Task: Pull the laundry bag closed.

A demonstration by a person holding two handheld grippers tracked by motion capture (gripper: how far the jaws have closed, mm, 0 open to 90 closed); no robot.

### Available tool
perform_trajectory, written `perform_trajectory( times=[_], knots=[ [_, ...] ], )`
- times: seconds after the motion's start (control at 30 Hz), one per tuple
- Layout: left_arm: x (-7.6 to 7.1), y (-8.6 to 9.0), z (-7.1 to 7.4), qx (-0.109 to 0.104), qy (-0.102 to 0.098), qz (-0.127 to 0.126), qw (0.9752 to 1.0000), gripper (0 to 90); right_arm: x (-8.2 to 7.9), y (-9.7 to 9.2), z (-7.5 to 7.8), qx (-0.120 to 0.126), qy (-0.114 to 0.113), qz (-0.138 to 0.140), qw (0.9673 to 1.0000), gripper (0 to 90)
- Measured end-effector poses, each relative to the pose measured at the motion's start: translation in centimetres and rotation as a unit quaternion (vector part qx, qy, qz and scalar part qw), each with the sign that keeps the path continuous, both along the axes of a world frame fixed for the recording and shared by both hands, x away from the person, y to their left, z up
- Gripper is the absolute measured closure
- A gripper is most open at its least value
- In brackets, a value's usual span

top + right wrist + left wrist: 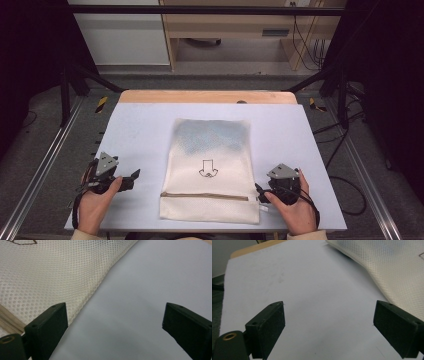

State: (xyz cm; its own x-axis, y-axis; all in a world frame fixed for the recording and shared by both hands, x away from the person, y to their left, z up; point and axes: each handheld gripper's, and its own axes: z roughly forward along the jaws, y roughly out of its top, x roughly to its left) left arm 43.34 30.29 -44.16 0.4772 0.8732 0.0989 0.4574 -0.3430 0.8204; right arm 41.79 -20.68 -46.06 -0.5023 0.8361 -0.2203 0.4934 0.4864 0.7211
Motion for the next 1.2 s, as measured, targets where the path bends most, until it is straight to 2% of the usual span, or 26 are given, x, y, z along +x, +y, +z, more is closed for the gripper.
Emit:
perform_trajectory(
  times=[0.2,0.23,0.33,0.4,0.53,0.63,0.8,0.93,1.13,1.2],
  knots=[
    [-1.8,-0.2,-0.2,-0.011,0.014,-0.009,0.9998,10.0,-0.2,0.1,-0.1,-0.026,-0.010,0.008,0.9996,15.6],
    [-1.8,-0.4,-0.2,-0.013,0.015,-0.013,0.9997,9.7,-0.2,0.1,-0.1,-0.028,-0.014,0.015,0.9994,19.2],
    [-1.3,-0.8,-0.3,0.004,0.016,-0.014,0.9998,9.7,-0.4,0.5,-0.2,-0.036,-0.013,0.028,0.9989,20.1],
    [-1.0,-0.7,-0.4,0.001,0.018,-0.014,0.9997,9.7,-0.5,0.8,-0.2,-0.040,-0.015,0.035,0.9985,20.0],
    [-0.9,-0.3,-0.7,-0.003,0.025,-0.010,0.9996,9.5,-0.5,1.7,0.1,-0.028,-0.011,0.041,0.9987,15.7],
    [-0.8,-0.2,-0.7,-0.007,0.023,-0.002,0.9997,8.6,-0.5,2.5,0.4,-0.025,-0.007,0.048,0.9985,12.8],
    [-0.7,-0.1,-0.8,-0.002,0.030,0.000,0.9996,8.5,-0.2,3.7,1.0,-0.005,0.003,0.059,0.9983,10.6],
    [-0.7,0.0,-0.9,0.001,0.032,0.001,0.9995,8.5,0.0,5.1,1.6,-0.008,0.005,0.087,0.9962,13.2],
    [-0.8,-0.2,-1.0,0.016,0.027,0.003,0.9995,7.4,0.2,7.3,2.5,-0.010,0.016,0.124,0.9922,18.7],
    [-0.8,-0.1,-1.0,0.014,0.028,0.003,0.9995,7.4,0.2,8.0,2.9,-0.006,0.019,0.136,0.9905,20.7]
  ],
)
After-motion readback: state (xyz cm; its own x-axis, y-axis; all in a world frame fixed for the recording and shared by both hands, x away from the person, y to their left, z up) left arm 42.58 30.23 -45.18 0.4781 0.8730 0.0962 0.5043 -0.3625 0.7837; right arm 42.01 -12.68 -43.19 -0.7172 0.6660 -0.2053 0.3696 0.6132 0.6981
